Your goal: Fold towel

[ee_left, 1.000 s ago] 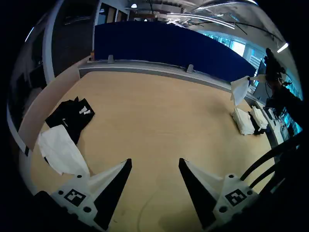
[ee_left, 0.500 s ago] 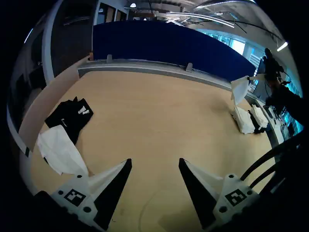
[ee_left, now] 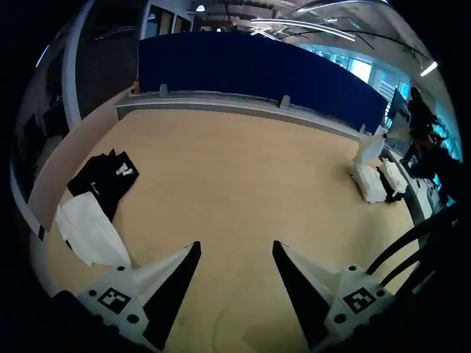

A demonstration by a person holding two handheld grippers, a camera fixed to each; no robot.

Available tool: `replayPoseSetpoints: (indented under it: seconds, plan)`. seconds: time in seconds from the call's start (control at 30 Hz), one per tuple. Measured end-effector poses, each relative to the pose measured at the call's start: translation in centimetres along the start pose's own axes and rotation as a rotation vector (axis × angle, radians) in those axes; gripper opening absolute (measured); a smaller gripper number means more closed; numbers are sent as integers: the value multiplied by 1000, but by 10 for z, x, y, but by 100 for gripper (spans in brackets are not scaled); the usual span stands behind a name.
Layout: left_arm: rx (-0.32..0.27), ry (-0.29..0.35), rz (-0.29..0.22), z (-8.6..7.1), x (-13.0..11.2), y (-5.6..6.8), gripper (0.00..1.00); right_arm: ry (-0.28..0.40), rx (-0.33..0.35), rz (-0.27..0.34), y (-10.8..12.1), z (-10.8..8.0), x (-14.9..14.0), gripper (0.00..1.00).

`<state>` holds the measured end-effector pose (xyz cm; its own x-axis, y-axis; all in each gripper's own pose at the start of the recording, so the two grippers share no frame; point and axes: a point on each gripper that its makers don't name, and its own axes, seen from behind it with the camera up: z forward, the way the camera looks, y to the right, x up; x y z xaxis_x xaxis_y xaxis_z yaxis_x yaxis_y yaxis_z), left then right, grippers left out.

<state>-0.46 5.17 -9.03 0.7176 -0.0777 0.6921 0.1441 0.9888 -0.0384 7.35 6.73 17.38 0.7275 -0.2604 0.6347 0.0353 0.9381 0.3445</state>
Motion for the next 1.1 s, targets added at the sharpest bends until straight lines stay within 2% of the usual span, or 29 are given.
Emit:
replayPoseSetpoints:
  seconds: [0.3, 0.57, 0.87, 1.1]
  plan:
    - [-15, -3, 19, 0, -1, 13, 90, -53, -45, 106, 15, -17, -78, 5]
    - [-16, -9, 33, -1, -2, 18, 90, -122, -110, 190, 29, -14, -142, 5]
    - [-13, -11, 38, -3, -4, 18, 90, -194, -190, 256, 40, 1, -186, 5]
    - [-13, -11, 40, -5, -4, 19, 90, -237, -213, 276, 40, 10, -209, 5]
